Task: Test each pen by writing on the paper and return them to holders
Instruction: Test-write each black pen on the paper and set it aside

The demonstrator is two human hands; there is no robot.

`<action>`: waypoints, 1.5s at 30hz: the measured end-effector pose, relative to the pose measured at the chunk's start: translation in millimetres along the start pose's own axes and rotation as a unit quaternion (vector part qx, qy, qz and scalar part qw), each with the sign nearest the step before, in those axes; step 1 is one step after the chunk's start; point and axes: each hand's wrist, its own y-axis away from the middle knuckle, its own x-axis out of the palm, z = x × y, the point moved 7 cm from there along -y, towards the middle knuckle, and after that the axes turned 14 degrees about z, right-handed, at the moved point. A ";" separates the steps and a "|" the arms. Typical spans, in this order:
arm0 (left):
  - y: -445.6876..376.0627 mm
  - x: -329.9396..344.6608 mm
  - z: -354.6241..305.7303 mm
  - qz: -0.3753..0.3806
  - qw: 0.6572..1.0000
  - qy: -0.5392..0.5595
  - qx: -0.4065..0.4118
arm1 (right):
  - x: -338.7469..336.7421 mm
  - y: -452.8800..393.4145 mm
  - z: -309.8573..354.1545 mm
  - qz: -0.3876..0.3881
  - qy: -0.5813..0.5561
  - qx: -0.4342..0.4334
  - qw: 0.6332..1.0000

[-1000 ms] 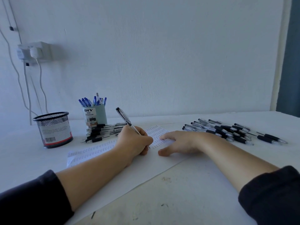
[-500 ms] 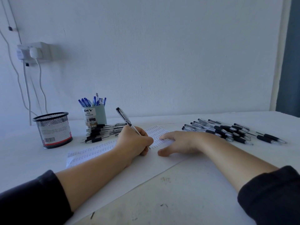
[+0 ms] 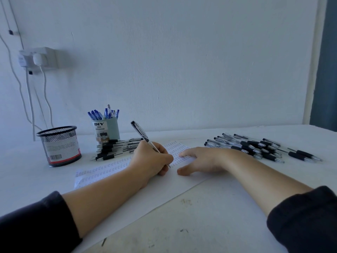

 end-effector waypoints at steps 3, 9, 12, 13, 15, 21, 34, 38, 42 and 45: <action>0.8 1.5 -1.5 0.007 1.000 -0.006 0.002 | 0.7 -0.8 -0.8 0.001 -0.001 0.000 1.000; 0.8 0.7 -2.6 0.004 1.000 -0.009 -0.001 | 0.9 -1.5 -1.0 0.003 -0.001 -0.003 1.000; 1.8 0.6 -2.5 0.004 1.000 -0.002 0.005 | 0.9 -1.9 -1.1 0.001 -0.001 -0.002 1.000; 2.1 0.7 -2.6 0.006 1.000 -0.002 0.007 | 0.7 -2.0 -0.8 0.001 0.000 -0.002 1.000; 1.9 1.2 -2.9 0.010 1.000 -0.004 0.007 | 0.6 -1.3 -0.4 0.002 0.000 -0.003 1.000; 2.1 1.7 -2.5 0.010 1.000 0.003 0.006 | 1.0 1.4 1.8 0.004 0.002 -0.005 1.000; -3.7 -37.8 10.7 -0.076 0.946 0.315 -0.020 | -0.2 2.9 2.3 -0.003 -0.001 -0.007 1.000; -2.8 -54.7 7.4 -0.129 0.948 0.289 -0.006 | 0.8 3.2 2.9 0.004 0.006 -0.013 1.000; -2.5 -53.5 6.2 -0.124 0.946 0.300 0.006 | 0.4 3.6 3.6 0.005 0.010 -0.015 1.000; -1.1 -51.4 5.1 -0.116 0.950 0.288 0.007 | 0.8 3.6 3.9 0.006 0.013 -0.018 1.000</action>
